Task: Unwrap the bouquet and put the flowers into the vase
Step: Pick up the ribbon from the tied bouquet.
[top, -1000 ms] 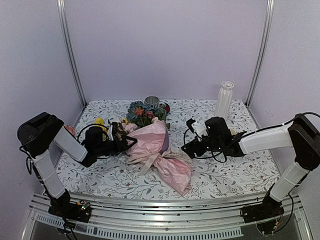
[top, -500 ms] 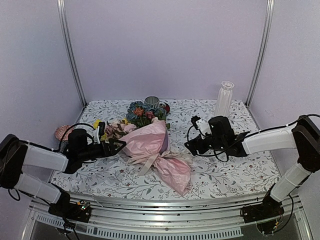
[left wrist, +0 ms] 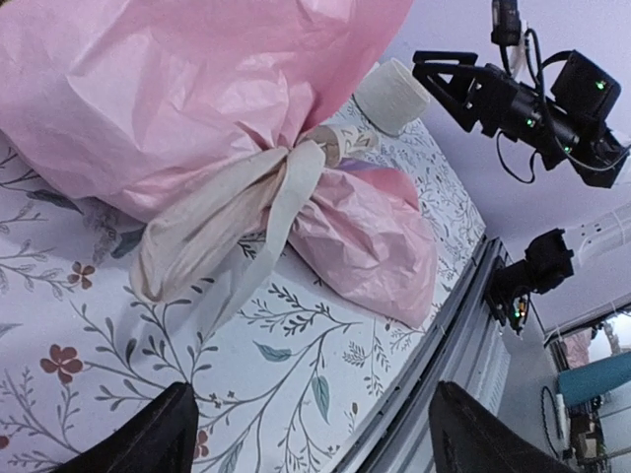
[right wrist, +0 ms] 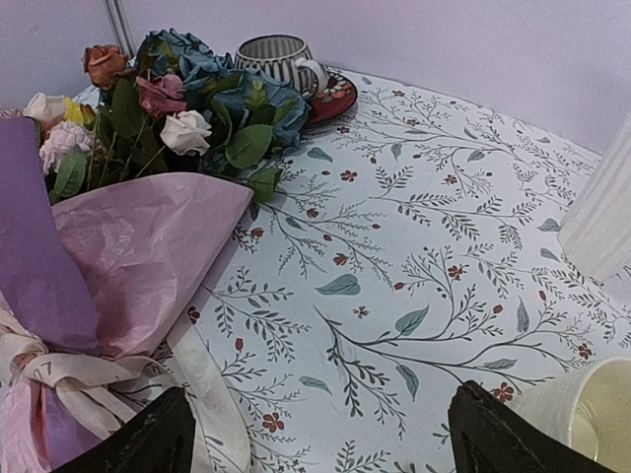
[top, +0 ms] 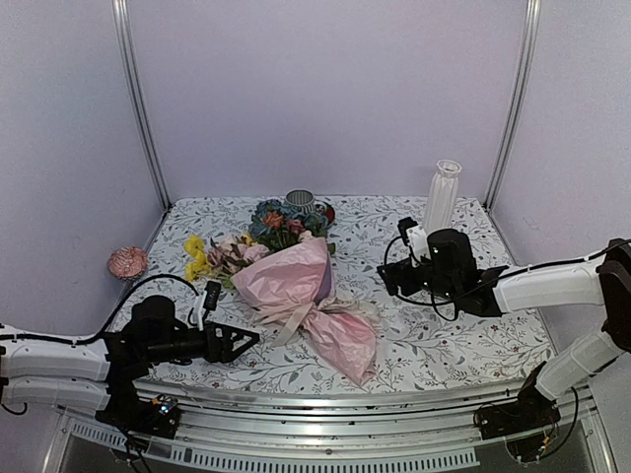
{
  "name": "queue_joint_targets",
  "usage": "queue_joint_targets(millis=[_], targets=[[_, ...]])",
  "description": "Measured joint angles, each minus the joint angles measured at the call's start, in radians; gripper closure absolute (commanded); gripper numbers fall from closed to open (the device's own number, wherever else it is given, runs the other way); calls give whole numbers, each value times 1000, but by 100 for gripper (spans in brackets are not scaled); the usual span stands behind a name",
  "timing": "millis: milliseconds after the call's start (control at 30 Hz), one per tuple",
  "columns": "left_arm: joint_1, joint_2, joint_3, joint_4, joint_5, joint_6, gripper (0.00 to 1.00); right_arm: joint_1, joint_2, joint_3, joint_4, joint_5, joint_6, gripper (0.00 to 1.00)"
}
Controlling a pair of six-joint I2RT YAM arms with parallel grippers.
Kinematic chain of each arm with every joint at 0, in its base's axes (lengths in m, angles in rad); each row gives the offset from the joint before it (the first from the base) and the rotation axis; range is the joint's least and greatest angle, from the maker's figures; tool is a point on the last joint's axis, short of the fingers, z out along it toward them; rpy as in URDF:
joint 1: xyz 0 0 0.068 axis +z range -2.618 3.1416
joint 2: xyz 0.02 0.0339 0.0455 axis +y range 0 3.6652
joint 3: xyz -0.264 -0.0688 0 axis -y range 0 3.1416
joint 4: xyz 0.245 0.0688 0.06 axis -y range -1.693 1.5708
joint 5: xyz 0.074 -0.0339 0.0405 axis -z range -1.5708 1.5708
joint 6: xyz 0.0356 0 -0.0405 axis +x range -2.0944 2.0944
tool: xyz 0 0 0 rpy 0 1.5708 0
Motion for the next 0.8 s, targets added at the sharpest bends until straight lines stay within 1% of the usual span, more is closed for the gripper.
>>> queue_joint_targets(millis=[100,200,300,400,467,533,633,700,733,800], targets=[[-79,12,1,-18,-63,-11,20,0,-35,-27,24,24,18,6],[-134,57,21,-26,-124,-11,24,0,-59,-40,50,32,37,8],[-185,139,60,-24,-177,-8,29,0,-58,-27,55,31,56,8],[-228,231,91,-7,-221,-7,34,0,-41,30,42,31,74,7],[-254,302,108,8,-247,-8,37,0,-26,63,52,47,83,7],[-271,372,131,14,-271,-11,38,0,-14,61,77,69,87,7],[-284,460,173,13,-303,-13,38,0,13,13,121,97,92,7],[-290,506,208,8,-335,-19,33,0,31,-14,122,102,98,7],[-291,521,221,6,-353,-22,29,0,37,-27,121,101,103,7],[-293,534,232,6,-387,-31,24,0,39,-35,123,99,109,7]])
